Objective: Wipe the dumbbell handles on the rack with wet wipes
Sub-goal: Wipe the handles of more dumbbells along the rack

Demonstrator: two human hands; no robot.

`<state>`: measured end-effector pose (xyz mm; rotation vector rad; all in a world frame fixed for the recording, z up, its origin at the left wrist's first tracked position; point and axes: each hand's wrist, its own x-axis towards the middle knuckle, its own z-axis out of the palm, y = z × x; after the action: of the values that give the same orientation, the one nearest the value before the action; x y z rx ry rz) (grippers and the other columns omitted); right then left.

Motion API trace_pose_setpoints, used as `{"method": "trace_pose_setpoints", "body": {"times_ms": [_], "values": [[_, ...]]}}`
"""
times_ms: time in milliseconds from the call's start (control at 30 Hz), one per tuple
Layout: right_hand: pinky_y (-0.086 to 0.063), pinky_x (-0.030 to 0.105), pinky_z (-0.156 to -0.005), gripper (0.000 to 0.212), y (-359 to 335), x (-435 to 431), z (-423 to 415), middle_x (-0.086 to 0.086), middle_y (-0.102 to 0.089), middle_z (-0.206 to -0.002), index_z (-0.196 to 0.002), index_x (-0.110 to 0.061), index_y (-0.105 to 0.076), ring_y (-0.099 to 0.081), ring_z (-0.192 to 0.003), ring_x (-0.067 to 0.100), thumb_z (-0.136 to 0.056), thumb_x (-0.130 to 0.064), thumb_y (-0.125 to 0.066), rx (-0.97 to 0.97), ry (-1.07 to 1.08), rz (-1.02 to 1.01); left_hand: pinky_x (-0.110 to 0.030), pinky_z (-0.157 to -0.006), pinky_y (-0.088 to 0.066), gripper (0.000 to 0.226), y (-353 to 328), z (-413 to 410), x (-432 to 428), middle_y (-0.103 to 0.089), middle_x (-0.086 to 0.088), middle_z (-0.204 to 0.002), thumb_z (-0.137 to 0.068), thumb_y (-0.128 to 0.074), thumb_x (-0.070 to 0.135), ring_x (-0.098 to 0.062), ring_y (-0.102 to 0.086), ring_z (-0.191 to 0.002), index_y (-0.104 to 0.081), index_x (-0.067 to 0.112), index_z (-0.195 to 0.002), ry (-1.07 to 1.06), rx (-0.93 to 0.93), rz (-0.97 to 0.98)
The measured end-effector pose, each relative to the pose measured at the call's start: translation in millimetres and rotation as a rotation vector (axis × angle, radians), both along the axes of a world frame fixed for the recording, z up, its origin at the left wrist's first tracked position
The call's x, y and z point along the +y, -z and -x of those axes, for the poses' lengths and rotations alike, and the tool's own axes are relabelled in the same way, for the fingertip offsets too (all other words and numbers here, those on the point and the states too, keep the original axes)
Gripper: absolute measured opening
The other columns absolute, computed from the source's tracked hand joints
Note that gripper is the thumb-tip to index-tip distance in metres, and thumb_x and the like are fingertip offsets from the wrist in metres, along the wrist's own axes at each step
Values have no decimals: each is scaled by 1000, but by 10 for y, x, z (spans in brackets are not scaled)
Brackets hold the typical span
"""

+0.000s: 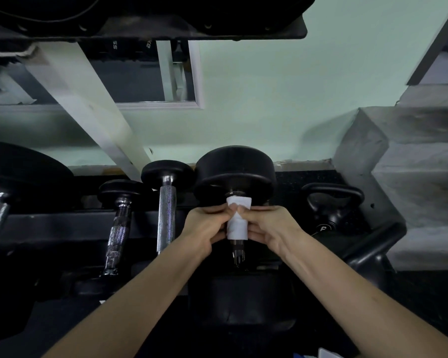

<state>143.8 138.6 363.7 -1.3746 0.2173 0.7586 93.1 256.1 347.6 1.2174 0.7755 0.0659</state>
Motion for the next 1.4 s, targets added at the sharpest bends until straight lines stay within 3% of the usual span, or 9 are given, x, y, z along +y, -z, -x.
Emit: {"method": "trace_pose_setpoints", "body": {"times_ms": [100,233,400,567,667,967,1067,1167,1400], "values": [[-54,26,-46,20,-8,2,-17,16,-71,-79,-93,2,-67,-70,-57,20,-76,-4,-75,5,-13,13,-27,-58,-56,14,-15,-18,-4,-72,-10,-86,-79,-73,12,-18,-70,-74,-71,8,-92,-18,16,-19],[-57,34,-53,36,-50,149,-145,23,-71,-94,-104,6,-67,-70,-76,32,-72,-7,-79,67,44,30,-38,-72,-58,30,-43,-153,25,-72,-16,-93,-75,-78,18,-28,-70,-84,-69,1,-98,-101,59,43],[-54,26,-44,31,5,104,6,23,-69,-98,-104,6,-65,-68,-69,27,-76,-5,-75,36,88,-14,-34,-69,-58,25,-19,-91,-9,-71,-15,-96,-78,-75,16,-26,-70,-85,-70,2,-98,-71,49,-19],[-58,40,-71,39,31,198,-101,22,-70,-100,-105,7,-66,-69,-89,34,-73,-11,-79,92,137,-25,-42,-79,-57,34,-62,-152,11,-72,-15,-94,-73,-80,21,-28,-70,-86,-69,2,-98,-118,78,48],[-59,43,-72,36,50,195,-84,23,-70,-98,-102,7,-67,-70,-84,34,-74,-11,-79,45,120,-17,-38,-73,-59,27,-62,-140,15,-72,-15,-92,-74,-78,19,-26,-70,-83,-70,3,-94,-94,62,-4],[-59,28,-59,34,-36,-149,-24,15,-73,-88,-104,3,-67,-72,-73,20,-73,-7,-78,-52,-284,116,-24,-63,-59,31,-179,176,90,-72,-11,-95,-81,-71,19,-16,-71,-78,-67,3,-108,290,80,-138],[-59,29,-72,41,-14,-246,-6,16,-73,-89,-105,1,-68,-72,-78,20,-70,-16,-81,-141,-452,266,-18,-63,-56,30,-197,257,147,-74,-7,-92,-79,-73,17,-11,-71,-76,-69,7,-107,475,88,-247],[-54,24,-76,56,46,-280,-27,9,-72,-80,-113,0,-65,-67,-74,12,-66,-26,-85,-218,-572,400,-21,-76,-54,31,-223,261,213,-74,-6,-95,-75,-78,16,-7,-67,-82,-72,10,-104,660,110,-452],[-52,26,-80,52,113,-290,-104,3,-70,-71,-105,2,-68,-63,-67,8,-63,-23,-85,-220,-623,355,-19,-78,-51,28,-194,219,265,-74,-11,-93,-72,-80,20,-12,-66,-81,-75,10,-97,754,103,-505]]}}
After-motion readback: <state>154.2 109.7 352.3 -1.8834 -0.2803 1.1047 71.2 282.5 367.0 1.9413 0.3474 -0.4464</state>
